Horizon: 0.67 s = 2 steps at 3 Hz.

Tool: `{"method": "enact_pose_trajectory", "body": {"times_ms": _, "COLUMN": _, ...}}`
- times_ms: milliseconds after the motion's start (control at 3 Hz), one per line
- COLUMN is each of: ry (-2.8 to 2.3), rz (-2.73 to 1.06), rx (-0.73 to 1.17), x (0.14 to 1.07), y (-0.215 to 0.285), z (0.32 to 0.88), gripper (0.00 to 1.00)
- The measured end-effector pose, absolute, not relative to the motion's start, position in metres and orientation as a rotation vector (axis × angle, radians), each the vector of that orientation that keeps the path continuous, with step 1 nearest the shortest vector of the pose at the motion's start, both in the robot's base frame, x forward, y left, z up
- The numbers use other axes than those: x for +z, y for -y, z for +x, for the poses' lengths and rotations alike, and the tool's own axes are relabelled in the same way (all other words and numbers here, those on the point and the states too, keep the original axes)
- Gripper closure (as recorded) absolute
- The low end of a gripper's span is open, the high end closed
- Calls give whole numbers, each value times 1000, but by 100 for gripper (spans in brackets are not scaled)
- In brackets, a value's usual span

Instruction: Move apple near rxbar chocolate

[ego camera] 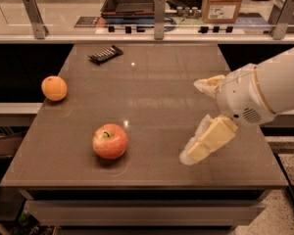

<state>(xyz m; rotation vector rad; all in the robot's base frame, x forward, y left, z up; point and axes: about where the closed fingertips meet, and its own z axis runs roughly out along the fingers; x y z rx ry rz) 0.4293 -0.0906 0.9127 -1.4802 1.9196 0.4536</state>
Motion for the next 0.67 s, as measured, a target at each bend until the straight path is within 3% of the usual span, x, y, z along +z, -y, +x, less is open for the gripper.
{"method": "enact_pose_trajectory", "body": {"times_ms": 667, "ry": -1814, "rz": -1317, "rx": 673, "x": 886, "y": 22, "z": 431, "gripper": 0}}
